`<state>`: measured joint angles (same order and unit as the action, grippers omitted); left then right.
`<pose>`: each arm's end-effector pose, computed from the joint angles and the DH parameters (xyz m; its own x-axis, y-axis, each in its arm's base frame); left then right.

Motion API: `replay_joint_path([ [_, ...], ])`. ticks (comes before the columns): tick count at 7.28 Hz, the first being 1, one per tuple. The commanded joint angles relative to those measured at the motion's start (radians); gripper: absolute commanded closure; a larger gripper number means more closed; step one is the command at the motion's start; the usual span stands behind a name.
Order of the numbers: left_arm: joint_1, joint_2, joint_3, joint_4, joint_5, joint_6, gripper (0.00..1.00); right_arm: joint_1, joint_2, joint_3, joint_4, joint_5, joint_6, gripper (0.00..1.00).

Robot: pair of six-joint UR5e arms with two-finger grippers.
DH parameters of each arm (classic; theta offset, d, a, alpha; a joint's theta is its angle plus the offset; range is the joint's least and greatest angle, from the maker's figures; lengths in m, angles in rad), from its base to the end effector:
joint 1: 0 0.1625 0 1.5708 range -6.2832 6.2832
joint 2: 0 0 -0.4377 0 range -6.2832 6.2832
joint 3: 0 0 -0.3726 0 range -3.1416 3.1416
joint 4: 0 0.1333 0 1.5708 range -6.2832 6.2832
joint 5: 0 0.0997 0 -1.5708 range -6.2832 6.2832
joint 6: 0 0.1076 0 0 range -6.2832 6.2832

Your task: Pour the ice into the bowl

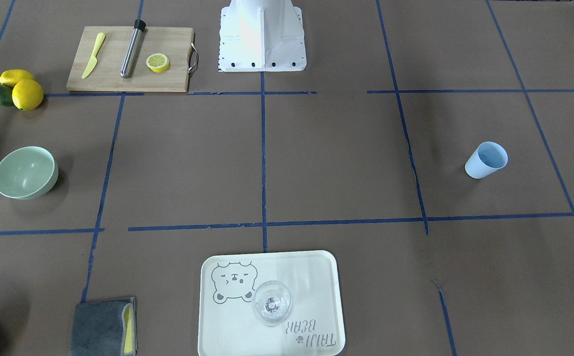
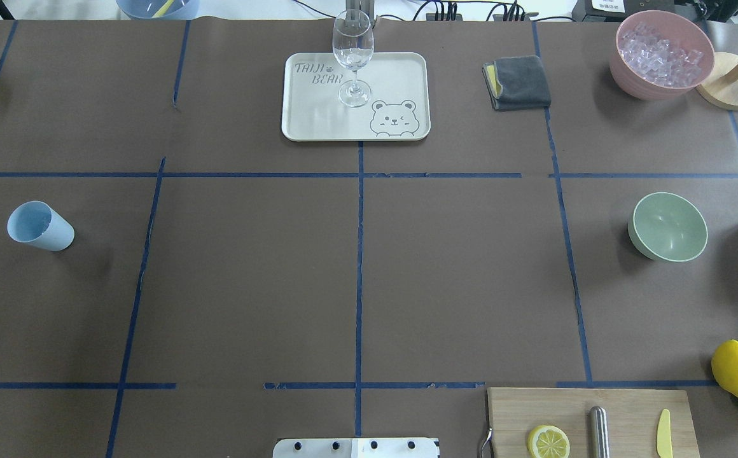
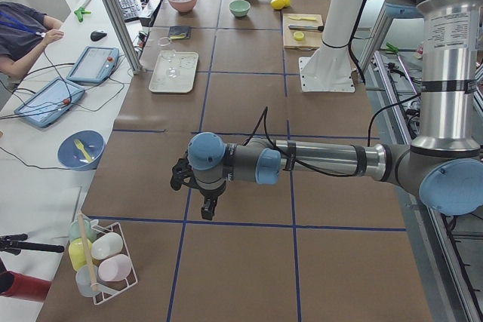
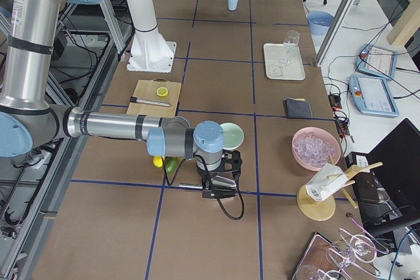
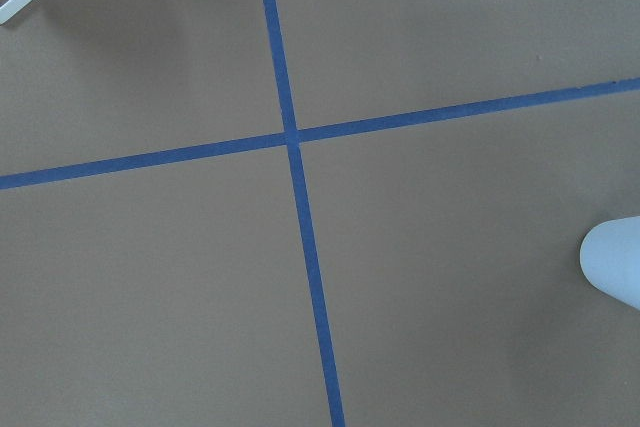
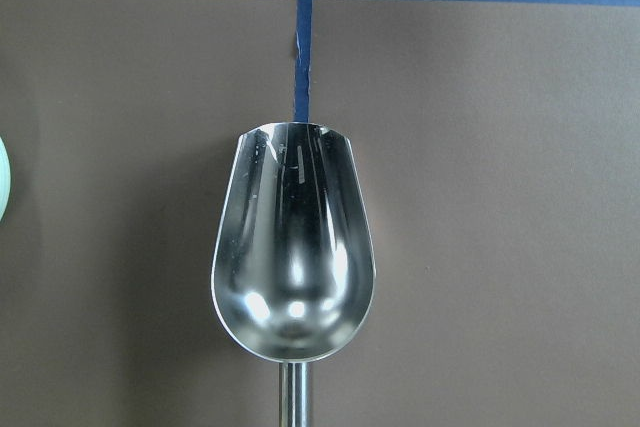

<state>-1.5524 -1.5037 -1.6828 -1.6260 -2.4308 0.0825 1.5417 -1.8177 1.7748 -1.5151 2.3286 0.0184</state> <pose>-0.0435 -0.4500 0.6424 0.6472 0.1694 -0.7432 -0.0719 0.9842 0.1617 0.0487 -0.3675 0.6798 0.7262 -0.0115 0.6874 0.0157 0.9999 0.0001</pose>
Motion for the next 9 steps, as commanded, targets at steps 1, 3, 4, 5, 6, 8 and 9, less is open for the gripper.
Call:
replay_joint_path([
  [1, 0.0, 0.0, 0.0, -0.002, -0.001, 0.006, 0.0, 0.0, 0.0, -0.002, -0.001, 0.0, 0.0, 0.0],
  [3, 0.0, 0.0, 0.0, -0.002, -0.002, 0.005, 0.0, -0.002, 0.0, -0.006, -0.002, 0.0, 0.0, 0.0],
  [4, 0.0, 0.0, 0.002, -0.003, -0.002, 0.006, 0.0, -0.002, 0.001, -0.006, -0.001, -0.002, 0.0, 0.0],
  [5, 0.0, 0.0, 0.003, -0.002, -0.002, 0.005, 0.0, -0.002, 0.005, -0.006, 0.001, -0.002, 0.0, 0.0],
  [6, 0.0, 0.0, 0.003, -0.002, -0.002, 0.006, 0.0, -0.002, 0.008, -0.006, 0.006, -0.002, 0.0, 0.0],
  [8, 0.0, 0.0, 0.002, -0.002, -0.002, 0.006, 0.0, -0.005, 0.02, 0.0, 0.077, -0.002, 0.003, 0.0],
  [9, 0.0, 0.0, 0.0, -0.009, -0.002, 0.006, 0.0, -0.018, 0.021, 0.003, 0.179, -0.002, 0.008, 0.0],
])
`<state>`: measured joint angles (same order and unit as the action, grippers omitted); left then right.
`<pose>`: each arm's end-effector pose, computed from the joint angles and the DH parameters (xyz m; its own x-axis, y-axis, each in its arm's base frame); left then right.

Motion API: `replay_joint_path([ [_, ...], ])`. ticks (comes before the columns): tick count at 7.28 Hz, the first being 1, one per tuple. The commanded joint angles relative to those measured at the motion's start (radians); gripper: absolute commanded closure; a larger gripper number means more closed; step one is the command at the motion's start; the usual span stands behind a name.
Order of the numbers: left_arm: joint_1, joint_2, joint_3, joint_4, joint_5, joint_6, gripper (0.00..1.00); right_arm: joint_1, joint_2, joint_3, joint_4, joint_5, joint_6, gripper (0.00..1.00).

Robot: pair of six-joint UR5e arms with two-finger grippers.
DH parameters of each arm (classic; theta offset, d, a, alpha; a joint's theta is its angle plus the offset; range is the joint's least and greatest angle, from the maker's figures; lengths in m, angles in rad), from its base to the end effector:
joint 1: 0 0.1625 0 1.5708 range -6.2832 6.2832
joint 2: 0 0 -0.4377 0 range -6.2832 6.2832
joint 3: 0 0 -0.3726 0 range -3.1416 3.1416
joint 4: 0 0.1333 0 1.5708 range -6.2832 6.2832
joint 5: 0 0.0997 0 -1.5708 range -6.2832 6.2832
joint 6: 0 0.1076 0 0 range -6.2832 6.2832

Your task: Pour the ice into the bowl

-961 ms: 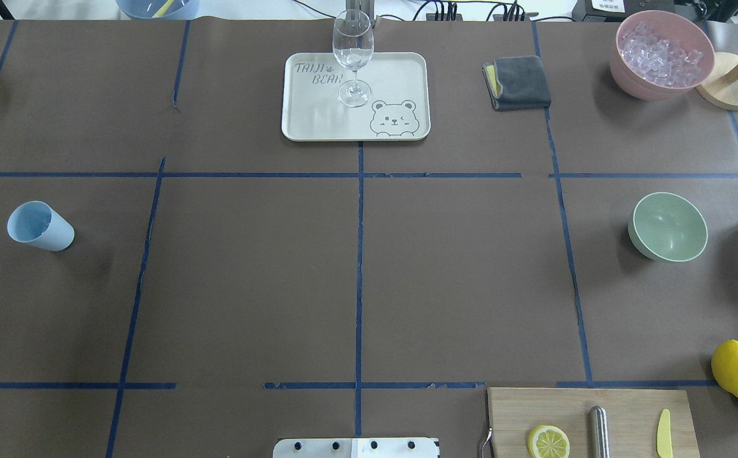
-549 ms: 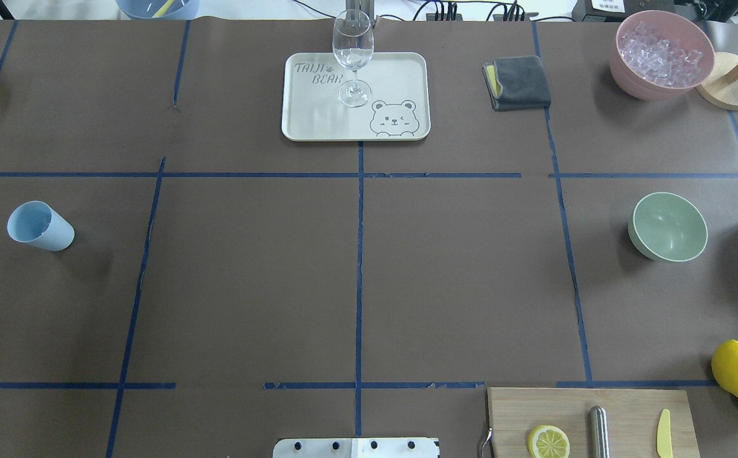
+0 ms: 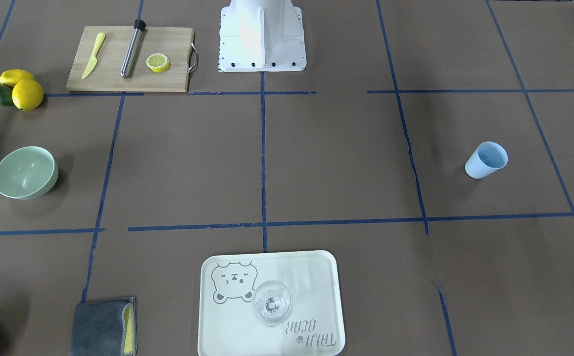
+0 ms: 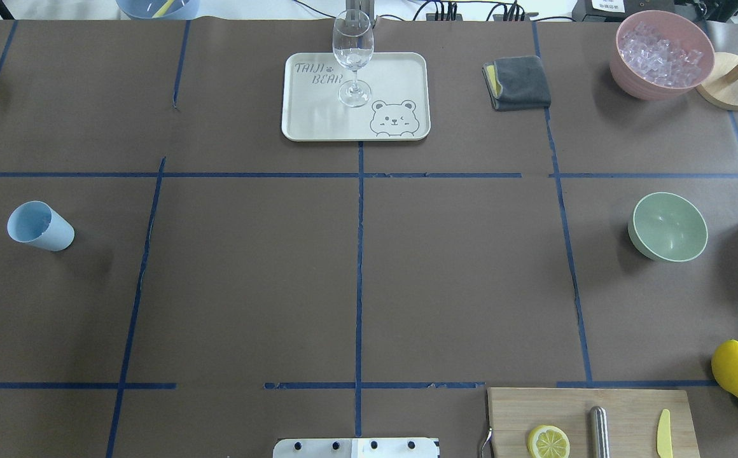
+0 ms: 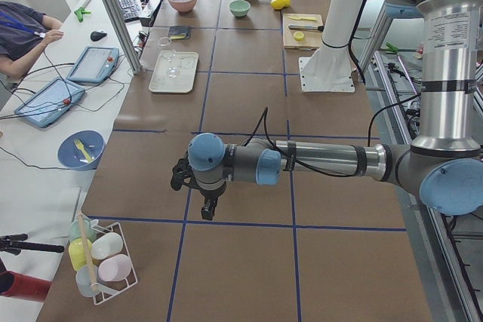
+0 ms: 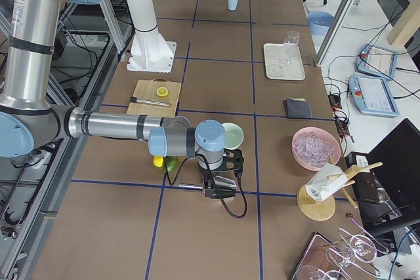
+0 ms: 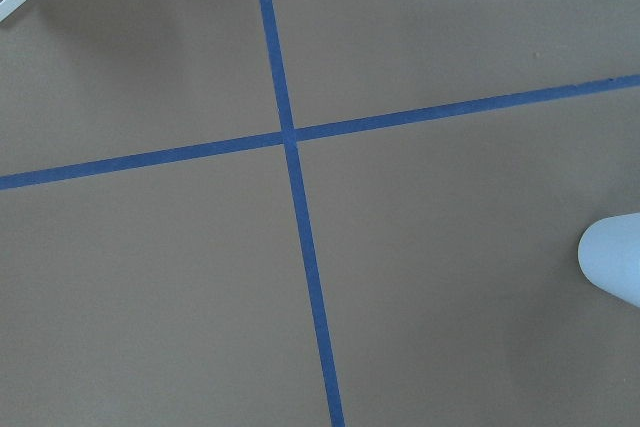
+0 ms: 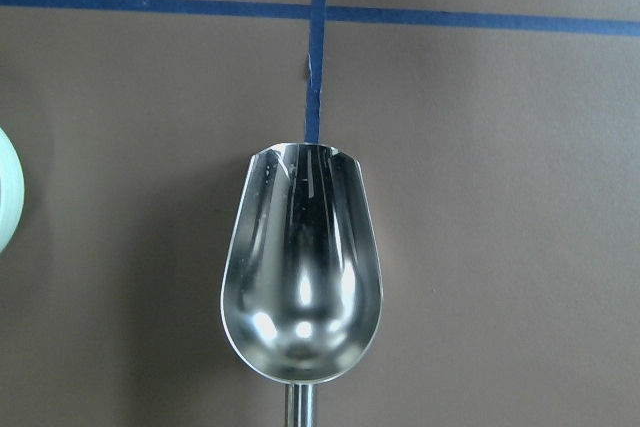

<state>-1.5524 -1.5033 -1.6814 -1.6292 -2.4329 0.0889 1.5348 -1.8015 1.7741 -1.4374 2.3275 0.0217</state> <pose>-0.0433 -0.4499 0.6427 0.6451 0.1769 -0.7433 -0.0759 0.9829 0.1680 0.0457 -0.3817 0.6661 0.7246 -0.0772 0.6848 0.0201 0.9957 0.0910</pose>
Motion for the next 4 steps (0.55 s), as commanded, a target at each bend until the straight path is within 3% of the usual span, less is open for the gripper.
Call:
replay_joint_path([
  [1, 0.0, 0.0, -0.001, -0.017, 0.0, 0.0, 0.0, -0.013, 0.007, -0.004, 0.186, -0.008, 0.006, 0.0],
  [3, 0.0, 0.0, -0.001, -0.02, 0.0, 0.0, 0.0, -0.025, 0.06, -0.1, 0.21, 0.079, 0.07, 0.0],
  [4, 0.0, 0.0, -0.001, -0.02, -0.001, 0.0, 0.0, -0.028, 0.06, -0.114, 0.23, 0.081, 0.072, 0.0],
])
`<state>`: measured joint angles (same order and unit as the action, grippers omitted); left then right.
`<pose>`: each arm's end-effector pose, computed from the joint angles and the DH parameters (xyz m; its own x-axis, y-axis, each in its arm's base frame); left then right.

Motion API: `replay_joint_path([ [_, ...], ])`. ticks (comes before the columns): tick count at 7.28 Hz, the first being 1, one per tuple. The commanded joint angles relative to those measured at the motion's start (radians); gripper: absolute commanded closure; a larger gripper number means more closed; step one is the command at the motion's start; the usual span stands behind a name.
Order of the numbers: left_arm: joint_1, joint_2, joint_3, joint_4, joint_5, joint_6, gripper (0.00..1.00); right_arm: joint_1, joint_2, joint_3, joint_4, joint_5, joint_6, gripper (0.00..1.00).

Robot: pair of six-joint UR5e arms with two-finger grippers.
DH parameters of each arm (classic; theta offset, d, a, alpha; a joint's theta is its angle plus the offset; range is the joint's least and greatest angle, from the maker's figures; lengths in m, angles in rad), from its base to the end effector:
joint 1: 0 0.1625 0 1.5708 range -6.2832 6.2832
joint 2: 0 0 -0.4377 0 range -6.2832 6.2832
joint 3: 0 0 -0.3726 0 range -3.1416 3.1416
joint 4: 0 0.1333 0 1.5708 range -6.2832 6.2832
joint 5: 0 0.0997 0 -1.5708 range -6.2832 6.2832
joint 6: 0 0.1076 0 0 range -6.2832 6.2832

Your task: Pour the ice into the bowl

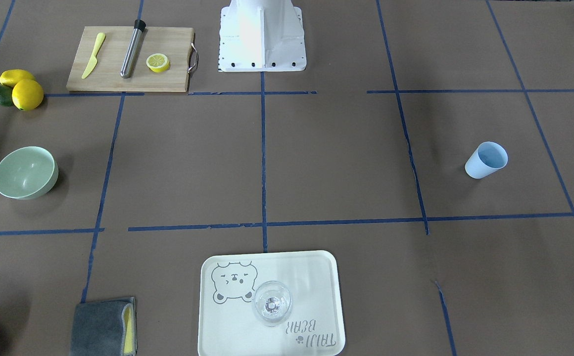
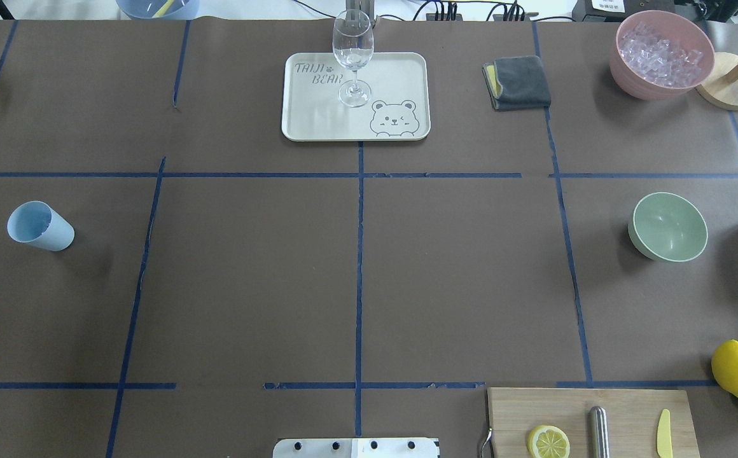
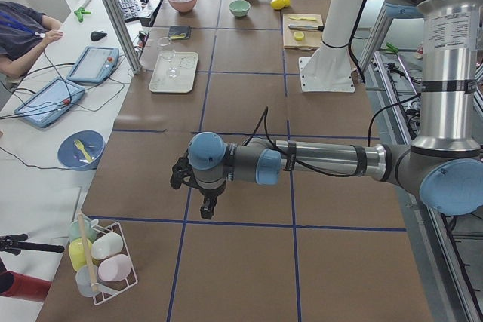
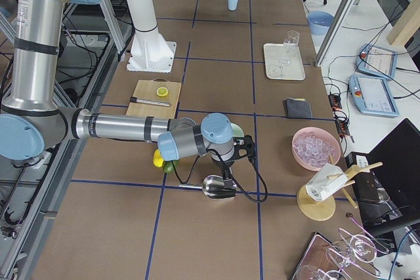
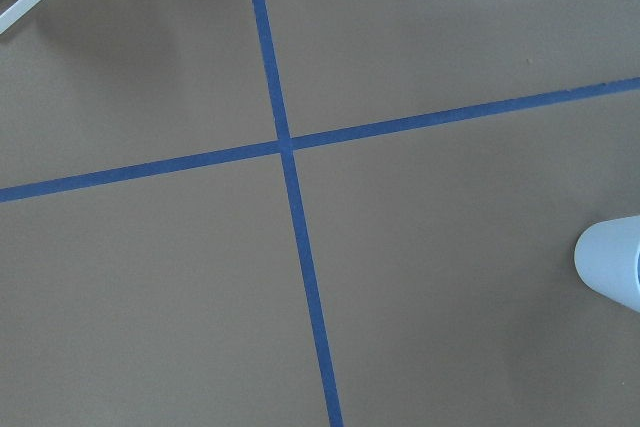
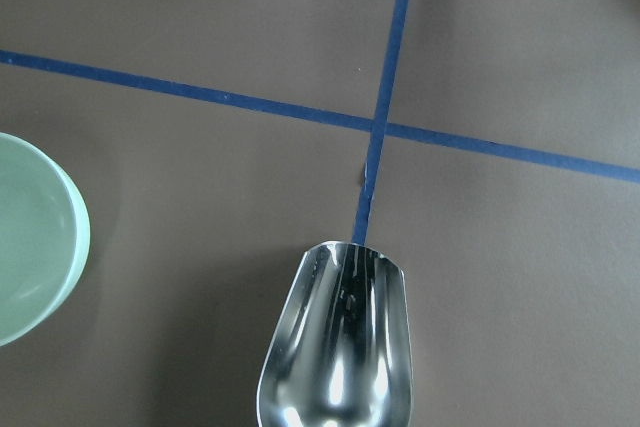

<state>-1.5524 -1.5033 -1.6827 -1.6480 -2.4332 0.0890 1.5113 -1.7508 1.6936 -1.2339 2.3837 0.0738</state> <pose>-0.0433 -0.4510 0.6401 0.6446 0.1919 -0.7400 -0.0759 0.9793 0.1878 0.0307 -0.4124 0.6580 0.6766 -0.1696 0.7165 0.0073 0.9746 0.2238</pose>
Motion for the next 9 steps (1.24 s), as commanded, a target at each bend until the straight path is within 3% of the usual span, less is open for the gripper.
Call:
replay_joint_path([
  [1, 0.0, 0.0, 0.0, -0.003, -0.001, 0.002, 0.0, -0.052, 0.013, -0.034, 0.1, 0.023, 0.041, 0.0],
  [2, 0.0, 0.0, 0.0, -0.004, -0.001, 0.002, 0.0, -0.128, 0.019, -0.037, 0.199, 0.002, 0.073, 0.0],
  [4, 0.0, 0.0, 0.0, -0.006, -0.001, 0.002, 0.0, -0.302, 0.053, -0.026, 0.258, -0.012, 0.3, 0.0],
  [6, 0.0, 0.0, 0.0, -0.004, -0.001, 0.002, 0.0, -0.461, 0.06, -0.028, 0.332, -0.16, 0.574, 0.0],
  [7, 0.0, 0.0, 0.0, -0.006, -0.001, 0.002, 0.0, -0.476, 0.079, -0.035, 0.332, -0.191, 0.599, 0.03],
  [9, 0.0, 0.0, 0.0, -0.007, -0.001, 0.002, 0.0, -0.476, 0.077, -0.052, 0.332, -0.201, 0.597, 0.32],
])
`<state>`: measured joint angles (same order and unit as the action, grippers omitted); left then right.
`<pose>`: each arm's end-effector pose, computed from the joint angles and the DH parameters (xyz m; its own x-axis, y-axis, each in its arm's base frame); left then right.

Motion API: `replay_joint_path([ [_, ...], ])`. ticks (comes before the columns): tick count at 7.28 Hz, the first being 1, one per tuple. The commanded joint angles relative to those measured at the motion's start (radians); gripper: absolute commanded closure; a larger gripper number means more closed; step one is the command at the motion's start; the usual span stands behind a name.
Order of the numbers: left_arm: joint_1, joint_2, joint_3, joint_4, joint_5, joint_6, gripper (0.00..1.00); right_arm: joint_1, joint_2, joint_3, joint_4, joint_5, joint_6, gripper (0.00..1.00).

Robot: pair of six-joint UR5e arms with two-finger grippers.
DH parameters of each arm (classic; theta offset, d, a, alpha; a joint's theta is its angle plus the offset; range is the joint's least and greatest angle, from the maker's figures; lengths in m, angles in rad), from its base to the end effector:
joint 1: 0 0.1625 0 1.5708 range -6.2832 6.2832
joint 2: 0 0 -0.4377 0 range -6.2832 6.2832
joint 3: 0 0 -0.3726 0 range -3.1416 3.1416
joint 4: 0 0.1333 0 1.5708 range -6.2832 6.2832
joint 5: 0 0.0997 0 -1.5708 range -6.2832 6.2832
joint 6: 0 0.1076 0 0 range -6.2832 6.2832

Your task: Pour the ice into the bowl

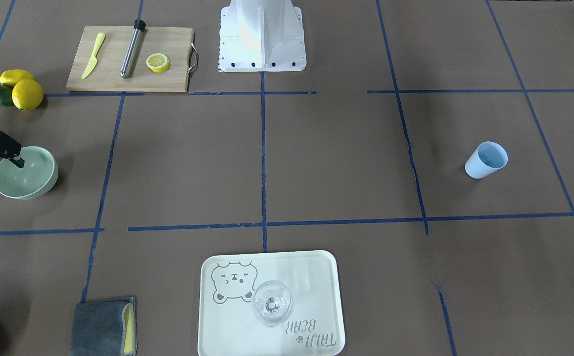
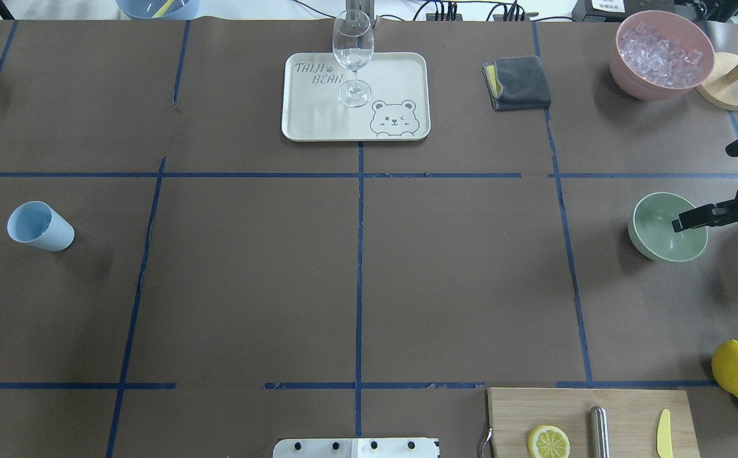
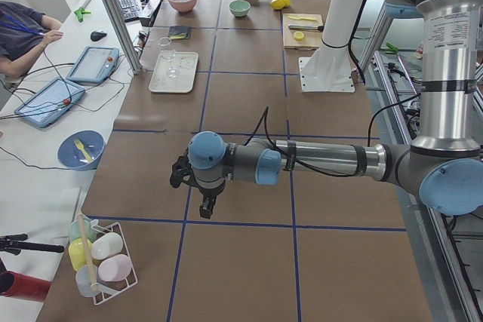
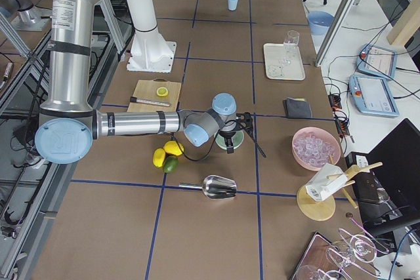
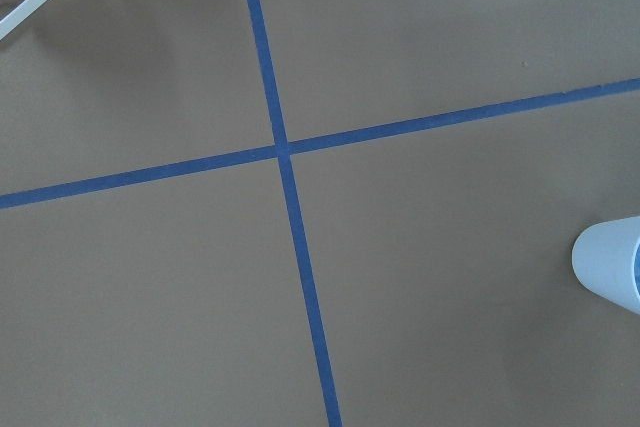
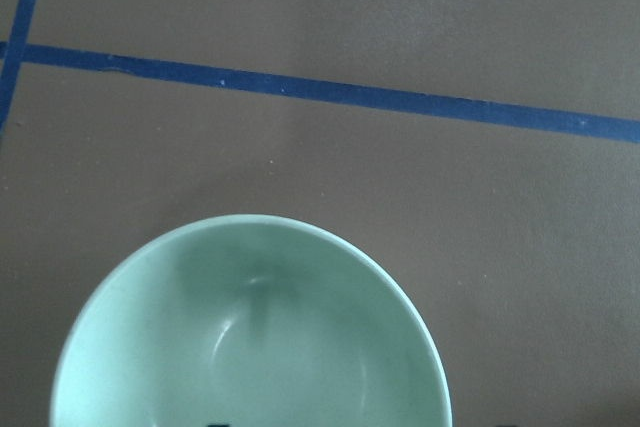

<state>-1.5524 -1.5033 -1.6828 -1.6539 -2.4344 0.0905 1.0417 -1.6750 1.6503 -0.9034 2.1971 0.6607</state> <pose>-0.0432 -0.4514 0.6393 0.6435 0.1979 -0.7394 -0.0767 0.9778 0.1949 -0.1711 -0.4317 0.6171 0.6602 -0.1383 0.7383 -0.0014 0.9827 0.1853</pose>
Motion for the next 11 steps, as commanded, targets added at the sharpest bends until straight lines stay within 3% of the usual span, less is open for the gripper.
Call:
replay_joint_path([
  [1, 0.0, 0.0, 0.0, -0.001, 0.0, 0.0, 0.0, -0.006, 0.0, -0.021, 0.001, -0.016, 0.0, 0.43],
  [3, 0.002, 0.002, 0.0, -0.027, 0.0, -0.002, 0.0, -0.006, -0.003, -0.023, 0.0, -0.016, 0.0, 0.47],
  [4, 0.0, 0.003, 0.0, -0.029, 0.0, -0.002, 0.0, -0.006, 0.0, -0.023, -0.002, -0.016, 0.0, 0.68],
  [5, 0.002, 0.003, 0.0, -0.027, 0.0, -0.002, 0.0, -0.005, 0.003, -0.02, 0.0, -0.014, -0.001, 1.0],
  [9, 0.0, 0.005, 0.0, -0.029, 0.0, -0.002, 0.0, -0.003, 0.029, 0.049, -0.003, 0.01, -0.004, 1.0],
  [11, 0.002, 0.005, 0.0, -0.029, 0.0, -0.002, 0.0, -0.009, 0.157, 0.054, -0.017, 0.044, -0.001, 1.0],
])
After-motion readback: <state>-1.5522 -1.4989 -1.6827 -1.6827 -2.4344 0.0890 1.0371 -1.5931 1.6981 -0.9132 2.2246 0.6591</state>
